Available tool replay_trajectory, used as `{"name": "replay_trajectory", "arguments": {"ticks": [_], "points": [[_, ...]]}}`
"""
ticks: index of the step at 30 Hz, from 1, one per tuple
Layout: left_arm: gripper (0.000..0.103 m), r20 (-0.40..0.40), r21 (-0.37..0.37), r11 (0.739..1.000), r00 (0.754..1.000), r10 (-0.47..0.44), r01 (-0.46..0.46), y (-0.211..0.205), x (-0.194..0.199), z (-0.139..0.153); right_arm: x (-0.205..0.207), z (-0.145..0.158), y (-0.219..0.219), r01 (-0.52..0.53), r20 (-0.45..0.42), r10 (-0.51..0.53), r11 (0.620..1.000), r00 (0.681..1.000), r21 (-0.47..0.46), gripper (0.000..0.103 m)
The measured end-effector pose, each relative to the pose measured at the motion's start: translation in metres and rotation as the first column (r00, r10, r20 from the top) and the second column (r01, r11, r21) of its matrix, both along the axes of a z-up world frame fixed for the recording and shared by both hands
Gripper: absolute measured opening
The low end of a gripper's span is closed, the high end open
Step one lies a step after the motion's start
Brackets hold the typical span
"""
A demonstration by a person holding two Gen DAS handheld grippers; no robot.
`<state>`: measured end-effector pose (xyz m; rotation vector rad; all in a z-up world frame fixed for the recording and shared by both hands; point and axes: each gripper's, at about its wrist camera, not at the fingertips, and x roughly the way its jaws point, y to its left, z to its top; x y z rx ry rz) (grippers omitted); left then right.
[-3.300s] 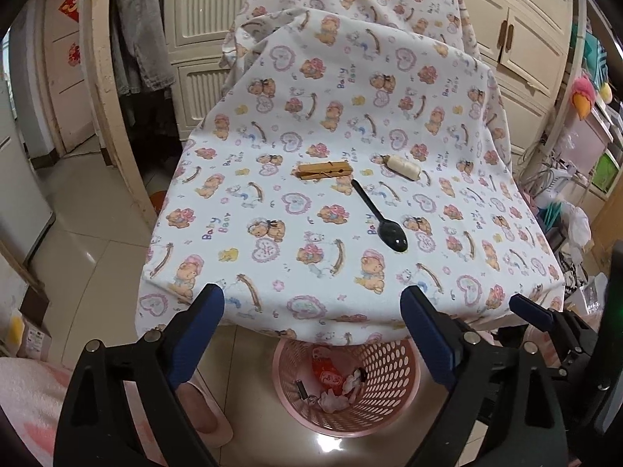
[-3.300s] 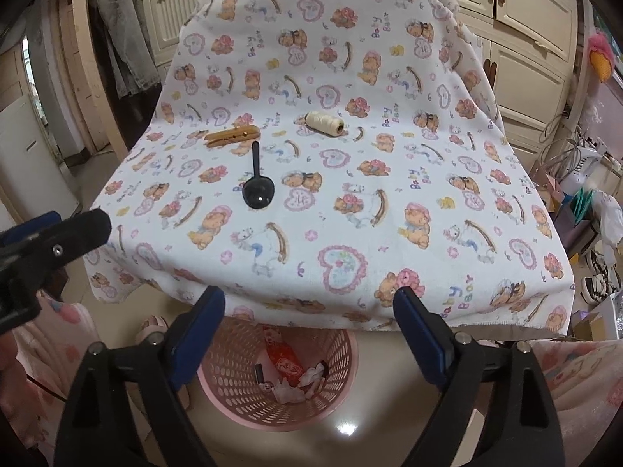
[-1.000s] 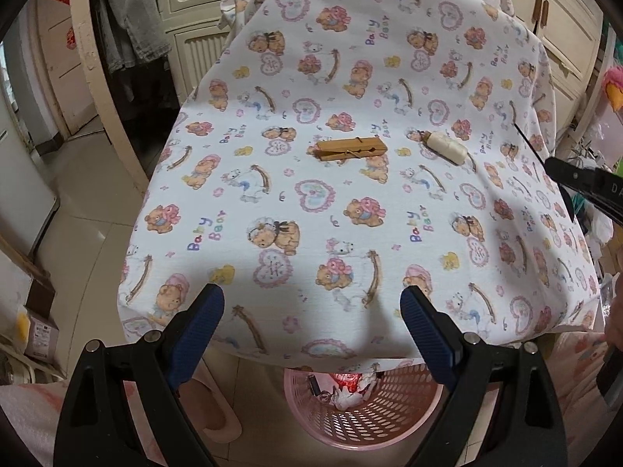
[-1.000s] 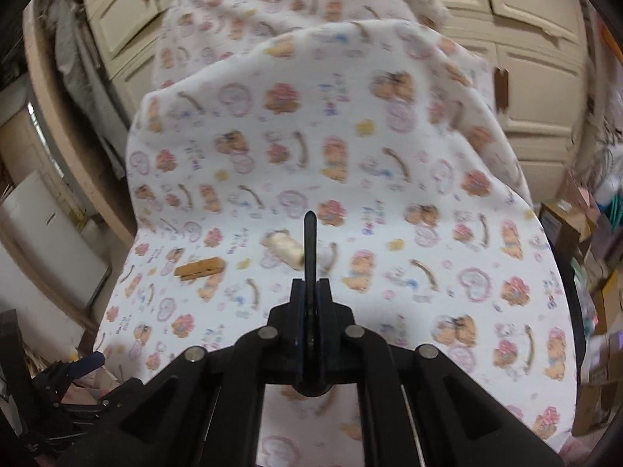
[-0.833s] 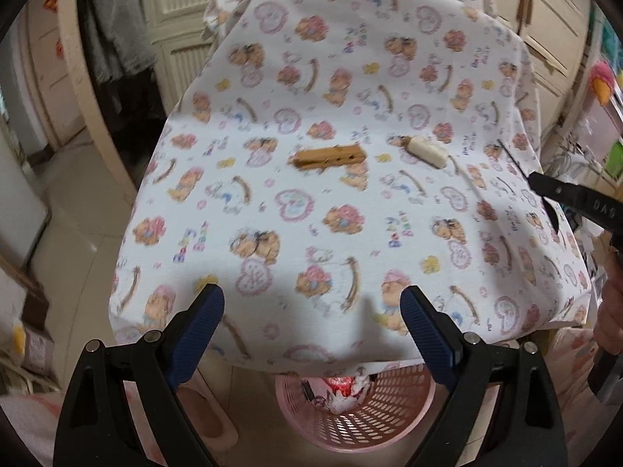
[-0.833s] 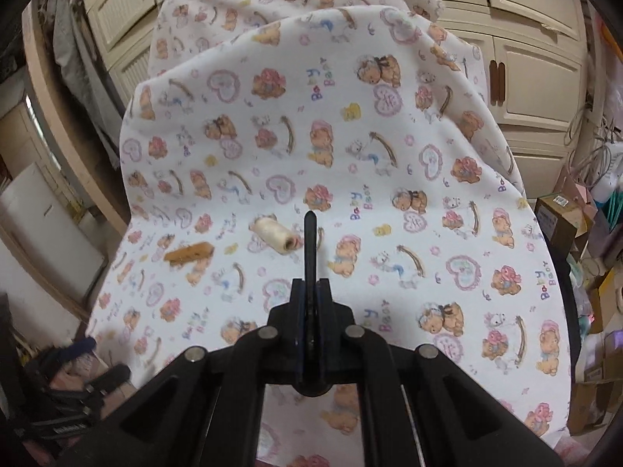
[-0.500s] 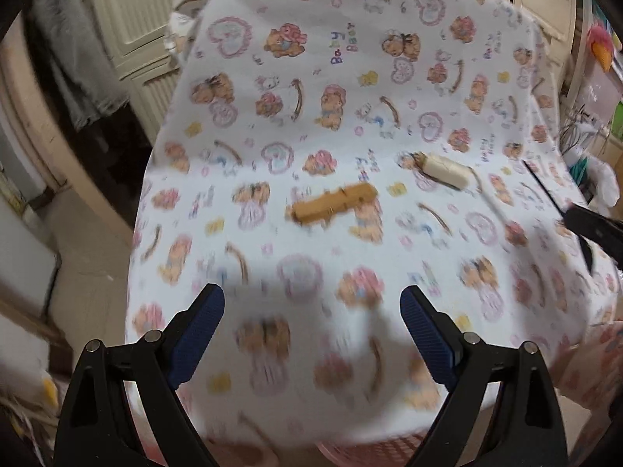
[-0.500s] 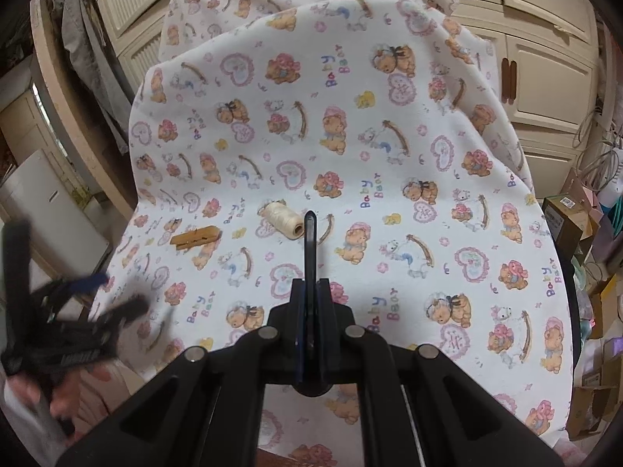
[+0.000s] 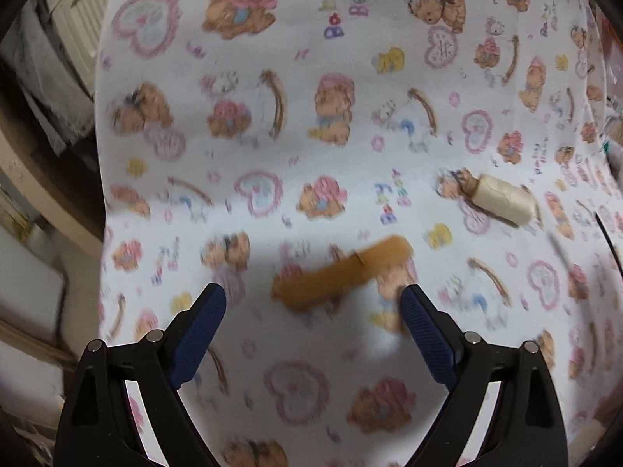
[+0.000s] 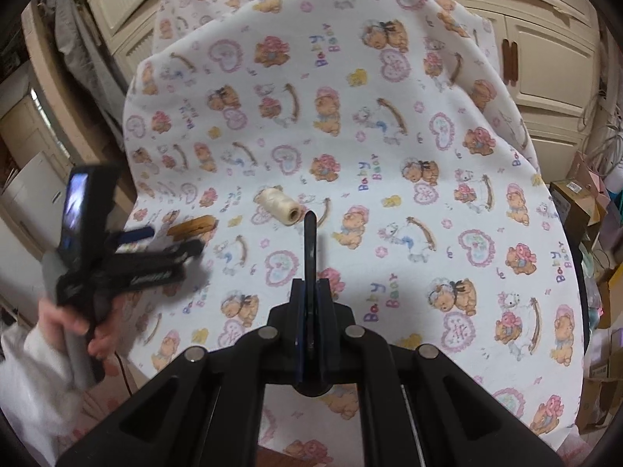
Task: Collect trash
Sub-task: 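Grasp the wooden clothespin with the left gripper while the right gripper holds the spoon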
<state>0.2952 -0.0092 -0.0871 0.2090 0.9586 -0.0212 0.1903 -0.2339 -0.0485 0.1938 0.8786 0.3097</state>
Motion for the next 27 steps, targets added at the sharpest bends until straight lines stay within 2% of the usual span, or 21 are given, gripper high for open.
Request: {"name": "replay_trajectory", "arguments": {"ticks": [6,8,11,13,16,20,23,25,27], "points": [[0.090,-0.007,0.003,1.000,1.000,-0.001,0.001,-0.004,0.024,0.001,0.001,-0.002,0.009,-0.019,-0.004,0.019,1.000,1.000,-0.010,0.005],[0.082,-0.012,-0.034,0.999,1.000,0.005,-0.005,0.000,0.029,0.002,0.002,-0.002,0.009,-0.016,-0.007,0.016,1.000,1.000,-0.006,0.005],[0.064,-0.027,-0.098,0.995,1.000,-0.003,0.001,0.004,0.034,0.003,0.001,-0.003,0.009,-0.014,-0.005,0.014,1.000,1.000,-0.010,0.005],[0.034,-0.043,-0.132,0.991,0.999,-0.007,0.001,0.004,0.033,0.004,0.000,-0.004,0.009,-0.012,-0.007,0.012,1.000,1.000,-0.013,0.005],[0.017,-0.052,-0.128,0.992,0.999,-0.002,-0.005,0.006,0.020,0.005,0.002,-0.007,0.010,-0.013,-0.022,0.013,1.000,1.000,-0.010,0.005],[0.014,-0.039,-0.120,0.992,0.999,-0.030,0.025,0.004,-0.008,0.006,0.004,-0.008,0.012,-0.014,-0.017,0.014,1.000,1.000,-0.011,0.005],[0.014,-0.071,-0.215,0.976,0.997,0.023,-0.038,0.012,-0.030,0.012,0.004,-0.005,0.011,-0.012,-0.013,0.011,1.000,1.000,-0.008,0.005],[0.014,-0.053,-0.283,0.959,0.999,0.012,-0.026,0.010,-0.059,0.021,0.005,-0.004,0.011,-0.009,-0.012,0.009,1.000,1.000,-0.008,0.005],[0.014,-0.029,-0.298,0.955,0.999,-0.013,0.003,0.001,-0.078,0.033,0.005,-0.004,0.010,-0.013,-0.016,0.013,1.000,1.000,-0.007,0.005]]}}
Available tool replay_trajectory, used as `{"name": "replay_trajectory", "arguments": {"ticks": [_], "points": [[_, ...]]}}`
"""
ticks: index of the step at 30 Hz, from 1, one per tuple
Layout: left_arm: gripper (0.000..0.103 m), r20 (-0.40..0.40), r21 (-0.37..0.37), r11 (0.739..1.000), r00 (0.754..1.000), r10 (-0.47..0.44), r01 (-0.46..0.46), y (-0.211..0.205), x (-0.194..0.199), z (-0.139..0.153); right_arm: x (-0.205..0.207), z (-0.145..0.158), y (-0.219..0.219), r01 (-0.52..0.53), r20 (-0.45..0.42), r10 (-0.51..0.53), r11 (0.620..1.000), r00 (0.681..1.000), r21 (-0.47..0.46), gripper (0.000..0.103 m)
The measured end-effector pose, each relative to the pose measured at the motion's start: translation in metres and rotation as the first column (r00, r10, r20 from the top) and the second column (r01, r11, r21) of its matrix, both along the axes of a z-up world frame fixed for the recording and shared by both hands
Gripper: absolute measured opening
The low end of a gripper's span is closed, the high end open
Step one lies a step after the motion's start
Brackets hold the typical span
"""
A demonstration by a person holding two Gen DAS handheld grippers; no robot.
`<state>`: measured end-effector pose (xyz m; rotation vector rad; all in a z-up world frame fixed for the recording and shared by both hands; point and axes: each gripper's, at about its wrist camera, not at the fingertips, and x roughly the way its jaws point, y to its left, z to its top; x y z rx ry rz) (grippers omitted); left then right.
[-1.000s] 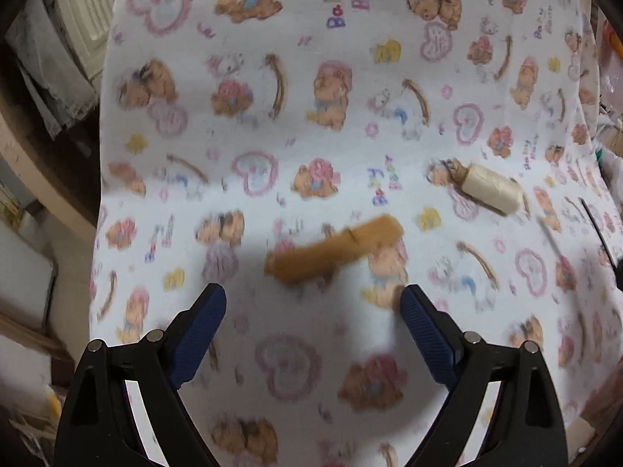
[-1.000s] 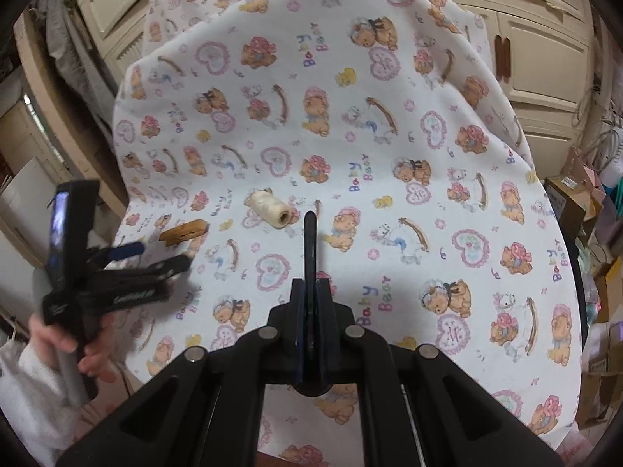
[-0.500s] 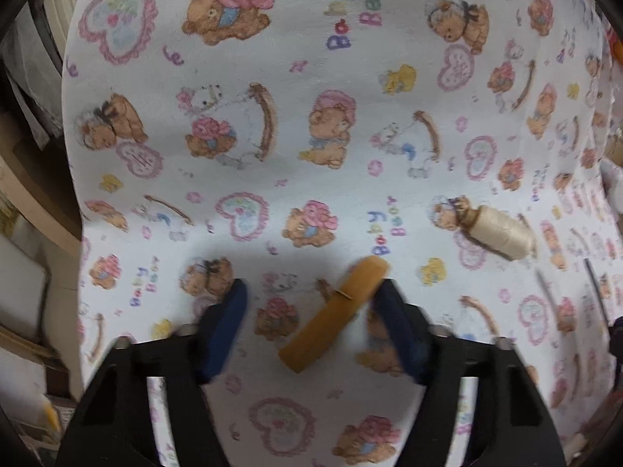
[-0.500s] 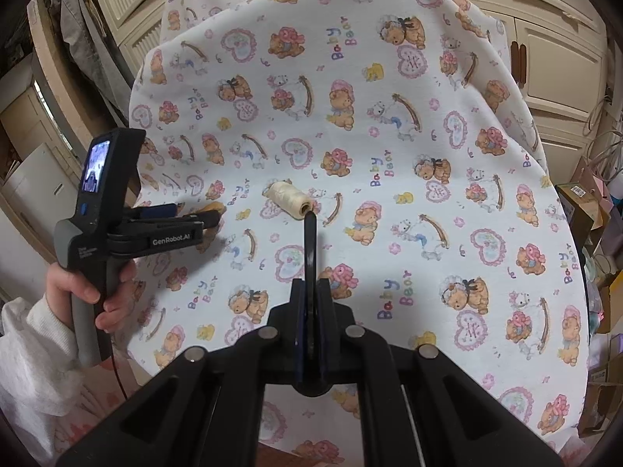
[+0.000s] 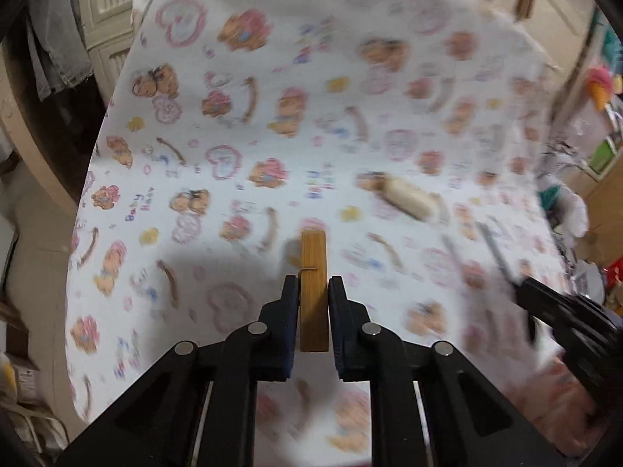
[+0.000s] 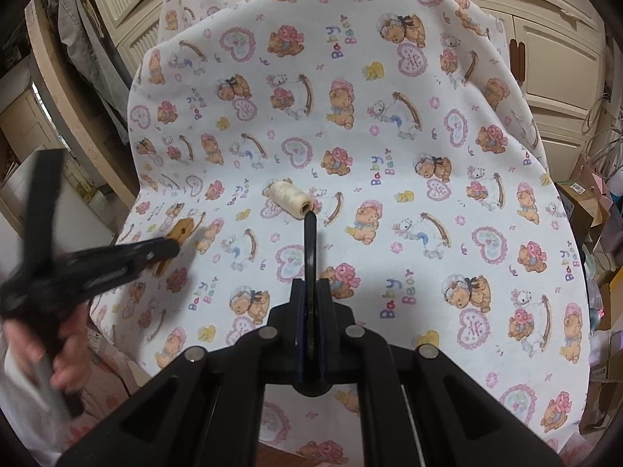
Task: Collect trash
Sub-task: 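Grasp the wooden clothespin with the left gripper while the right gripper holds the spoon, then carry the clothespin and spoon down over the pink basket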
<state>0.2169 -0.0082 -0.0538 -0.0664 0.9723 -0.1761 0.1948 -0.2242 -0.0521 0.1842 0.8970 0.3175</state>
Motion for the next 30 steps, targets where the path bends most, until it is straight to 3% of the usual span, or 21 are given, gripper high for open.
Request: {"name": "replay_trajectory", "arguments": {"ticks": [5,9,16,22,24,28,30], "points": [[0.014,0.096,0.069,0.997,0.994,-0.046,0.039,-0.016,-0.026,0.027,-0.002,0.001,-0.011,0.026,-0.018,-0.026,0.999,1.000,0.038,0.005],[0.014,0.126,0.099,0.995,0.991,-0.038,0.026,-0.013,-0.038,0.033,-0.007,0.006,-0.014,0.035,-0.013,-0.034,0.998,0.999,0.051,0.005],[0.014,0.117,0.062,0.998,0.993,0.009,-0.016,0.006,-0.061,0.033,-0.027,0.025,-0.014,0.022,0.067,-0.022,1.000,0.998,-0.006,0.005],[0.014,0.126,-0.031,0.998,0.990,0.061,-0.058,0.016,-0.069,0.048,-0.047,0.050,-0.024,0.063,0.114,-0.062,0.998,0.992,-0.003,0.005],[0.014,0.134,-0.081,0.996,0.989,0.056,-0.046,0.018,-0.075,0.057,-0.055,0.060,-0.026,0.070,0.113,-0.074,0.997,0.991,0.035,0.005],[0.014,0.159,-0.037,0.999,0.987,0.027,-0.021,0.013,-0.097,0.066,-0.083,0.070,-0.016,0.047,0.107,-0.058,0.994,0.993,0.098,0.005],[0.014,0.116,-0.080,0.996,0.993,-0.030,0.039,0.012,-0.107,0.060,-0.100,0.072,-0.005,0.037,0.117,-0.047,0.995,0.992,0.089,0.005]]}}
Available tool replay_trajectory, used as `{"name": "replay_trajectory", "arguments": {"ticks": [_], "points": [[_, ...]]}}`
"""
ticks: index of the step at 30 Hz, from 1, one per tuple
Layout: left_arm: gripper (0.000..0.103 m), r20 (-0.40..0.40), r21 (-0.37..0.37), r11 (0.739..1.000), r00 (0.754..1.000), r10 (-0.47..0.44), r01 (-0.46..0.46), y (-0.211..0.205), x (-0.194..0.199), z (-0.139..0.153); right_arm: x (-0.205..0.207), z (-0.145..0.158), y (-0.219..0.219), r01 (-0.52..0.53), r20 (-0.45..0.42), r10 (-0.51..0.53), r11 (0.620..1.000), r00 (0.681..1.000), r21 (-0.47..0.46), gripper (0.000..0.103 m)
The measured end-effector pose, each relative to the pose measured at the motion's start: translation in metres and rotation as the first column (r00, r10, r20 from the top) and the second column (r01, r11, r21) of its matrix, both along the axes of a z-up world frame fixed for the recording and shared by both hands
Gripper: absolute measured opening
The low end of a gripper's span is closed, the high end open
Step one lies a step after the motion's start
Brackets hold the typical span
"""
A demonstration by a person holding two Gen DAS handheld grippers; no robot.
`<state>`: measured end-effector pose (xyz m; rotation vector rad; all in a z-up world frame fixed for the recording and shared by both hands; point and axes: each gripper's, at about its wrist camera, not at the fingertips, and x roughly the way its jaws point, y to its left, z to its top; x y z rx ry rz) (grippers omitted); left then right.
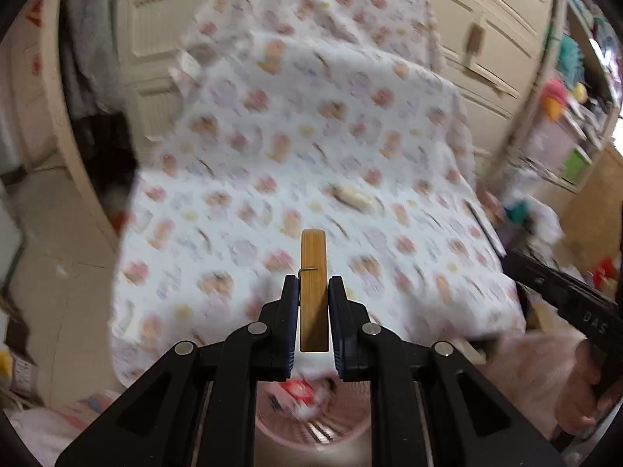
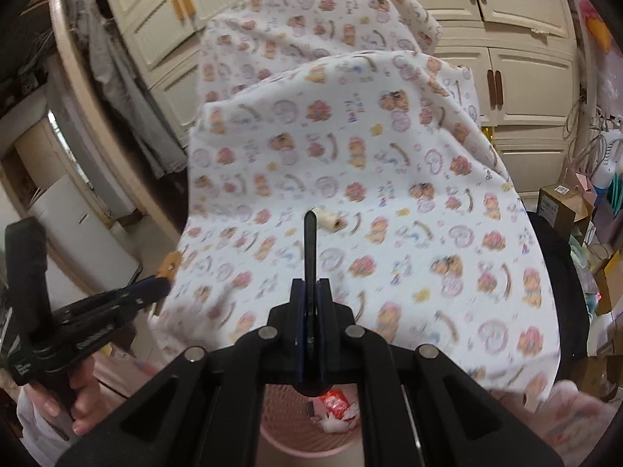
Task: Collect trash
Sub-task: 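Carry the clothespin and spoon down over the pink basket, then open both grippers to drop the clothespin and spoon into the basket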
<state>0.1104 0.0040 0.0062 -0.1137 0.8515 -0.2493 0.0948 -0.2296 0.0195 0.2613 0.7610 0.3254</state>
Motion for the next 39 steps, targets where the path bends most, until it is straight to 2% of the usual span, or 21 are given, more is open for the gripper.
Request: {"name": "replay_trajectory", "arguments": {"ticks": [2,3,6,7,10,12,15,20,23,28,33,37,39], "points": [[0.014,-0.067,-0.108,0.993,0.997,-0.048,0.041,0.005,-0.008,-0.011,-0.015,-0.002,0.009,-0.015,-0.002,0.015,1.000,1.000,0.009,0.005],[0.014,-0.079,-0.114,0.993,0.996,-0.037,0.028,0.007,-0.011,-0.016,-0.021,-0.006,0.014,-0.025,-0.014,0.025,0.999,1.000,0.022,0.005],[0.014,-0.084,-0.068,0.998,0.996,0.000,-0.006,0.010,-0.019,-0.035,-0.033,-0.022,0.027,-0.066,-0.063,0.068,0.997,0.996,0.045,0.005],[0.014,-0.099,-0.073,0.997,0.995,0.002,-0.009,0.012,-0.018,-0.043,-0.034,-0.029,0.033,-0.076,-0.078,0.079,0.997,0.994,0.034,0.005],[0.014,-0.191,-0.079,0.996,0.981,0.027,-0.043,0.015,-0.012,-0.066,-0.034,-0.050,0.047,-0.105,-0.130,0.104,0.994,0.986,0.001,0.005],[0.014,-0.216,-0.084,0.996,0.976,0.012,-0.031,0.014,-0.011,-0.071,-0.033,-0.061,0.053,-0.124,-0.159,0.121,0.992,0.980,-0.008,0.005],[0.014,-0.221,-0.025,1.000,0.975,0.008,-0.014,0.004,-0.014,-0.076,-0.032,-0.075,0.061,-0.147,-0.187,0.138,0.989,0.973,-0.031,0.005],[0.014,-0.294,-0.053,0.998,0.954,-0.051,0.037,-0.008,-0.012,-0.094,-0.024,-0.098,0.069,-0.153,-0.247,0.136,0.987,0.959,-0.050,0.005],[0.014,-0.317,-0.003,0.999,0.948,-0.037,0.038,-0.012,-0.012,-0.101,-0.016,-0.111,0.070,-0.152,-0.284,0.135,0.988,0.949,-0.039,0.005],[0.014,-0.409,0.005,1.000,0.913,-0.004,0.006,-0.009,-0.006,-0.125,0.000,-0.130,0.070,-0.121,-0.343,0.109,0.993,0.933,-0.014,0.005],[0.014,-0.454,0.026,1.000,0.891,0.007,0.006,-0.008,-0.005,-0.140,0.005,-0.148,0.074,-0.123,-0.399,0.110,0.992,0.910,-0.005,0.005],[0.014,-0.513,-0.009,1.000,0.858,0.003,-0.009,-0.006,-0.004,-0.154,0.005,-0.160,0.078,-0.129,-0.430,0.111,0.992,0.896,-0.013,0.005],[0.014,-0.540,-0.003,1.000,0.842,0.017,-0.022,-0.006,-0.002,-0.162,0.005,-0.165,0.079,-0.125,-0.445,0.102,0.992,0.890,-0.023,0.005]]}}
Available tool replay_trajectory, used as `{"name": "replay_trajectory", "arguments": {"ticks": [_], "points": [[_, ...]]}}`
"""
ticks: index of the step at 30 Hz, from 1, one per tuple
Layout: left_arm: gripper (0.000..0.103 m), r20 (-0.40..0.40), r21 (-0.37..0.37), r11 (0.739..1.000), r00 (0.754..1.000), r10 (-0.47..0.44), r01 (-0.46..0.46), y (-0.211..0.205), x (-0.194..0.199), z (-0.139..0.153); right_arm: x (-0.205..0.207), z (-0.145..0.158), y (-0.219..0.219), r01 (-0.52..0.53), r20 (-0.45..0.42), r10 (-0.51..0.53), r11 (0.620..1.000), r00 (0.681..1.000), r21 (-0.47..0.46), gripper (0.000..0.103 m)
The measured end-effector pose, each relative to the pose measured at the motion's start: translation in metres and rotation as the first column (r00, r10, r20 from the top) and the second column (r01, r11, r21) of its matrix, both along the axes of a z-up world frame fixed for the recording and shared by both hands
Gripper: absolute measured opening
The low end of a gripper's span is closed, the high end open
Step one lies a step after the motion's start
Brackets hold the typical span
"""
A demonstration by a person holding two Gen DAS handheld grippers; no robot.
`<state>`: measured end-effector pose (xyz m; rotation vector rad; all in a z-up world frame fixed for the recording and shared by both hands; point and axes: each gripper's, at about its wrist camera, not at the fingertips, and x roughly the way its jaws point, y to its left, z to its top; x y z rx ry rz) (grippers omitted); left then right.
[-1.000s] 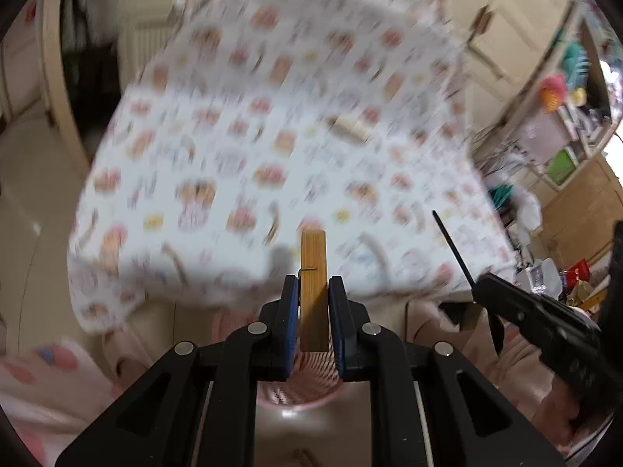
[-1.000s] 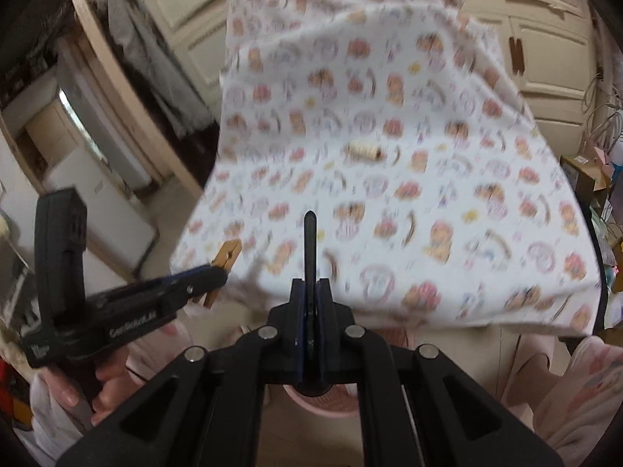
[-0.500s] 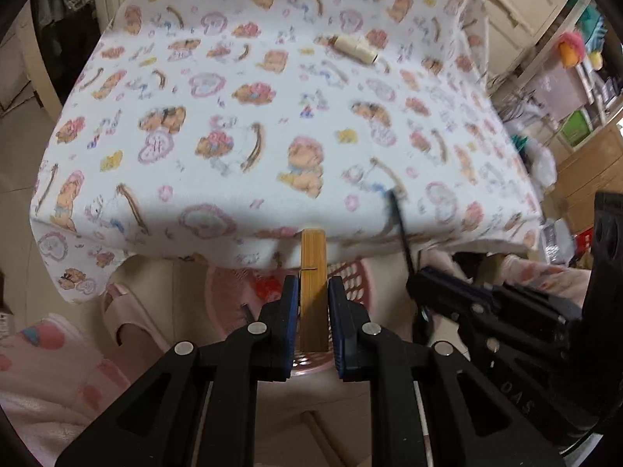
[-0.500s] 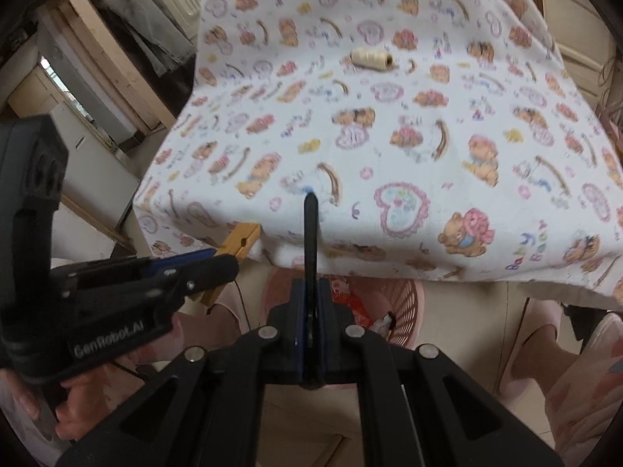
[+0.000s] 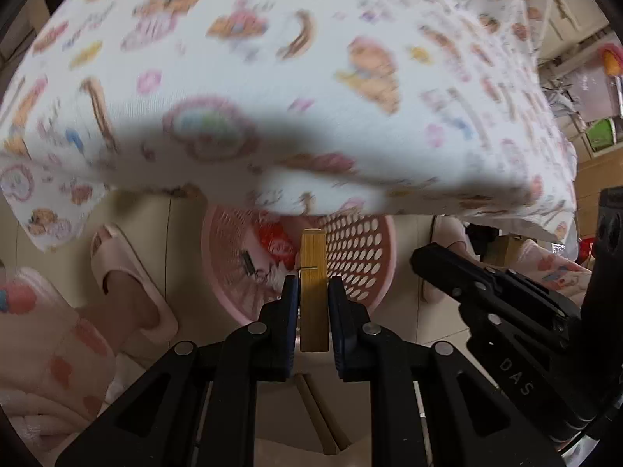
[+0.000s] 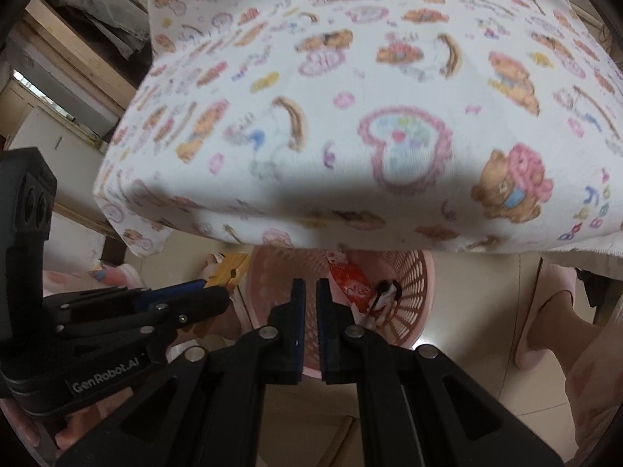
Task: Collect trash
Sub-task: 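Open both grippers to drop the clothespin and spoon into the basket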
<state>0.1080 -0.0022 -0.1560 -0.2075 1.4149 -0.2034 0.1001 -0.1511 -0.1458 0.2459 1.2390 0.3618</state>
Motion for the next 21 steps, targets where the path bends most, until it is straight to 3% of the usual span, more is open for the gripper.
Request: {"name": "replay_trajectory", "arguments": {"ticks": [4,7,13,16,21], "points": [[0.014,-0.049,0.024,1.000,0.999,0.009,-0.008,0.000,0.001,-0.016,0.003,-0.010,-0.003,0.016,-0.045,-0.016,1.000,0.999,0.006,0.006],[0.014,-0.078,0.059,0.998,0.997,-0.011,0.016,-0.007,0.001,-0.028,0.005,-0.020,-0.008,0.043,-0.086,-0.048,0.998,0.995,-0.053,0.007],[0.014,-0.153,0.088,0.994,0.987,-0.050,0.064,-0.023,-0.002,-0.058,0.005,-0.051,-0.020,0.094,-0.223,-0.112,0.991,0.968,-0.091,0.007],[0.014,-0.195,0.093,0.991,0.978,-0.078,0.098,-0.032,-0.005,-0.074,0.005,-0.052,-0.021,0.082,-0.215,-0.116,0.984,0.970,-0.159,0.007],[0.014,-0.243,0.072,0.993,0.967,-0.075,0.095,-0.035,-0.007,-0.088,0.008,-0.044,-0.024,0.109,-0.210,-0.138,0.984,0.968,-0.144,0.011]]}}
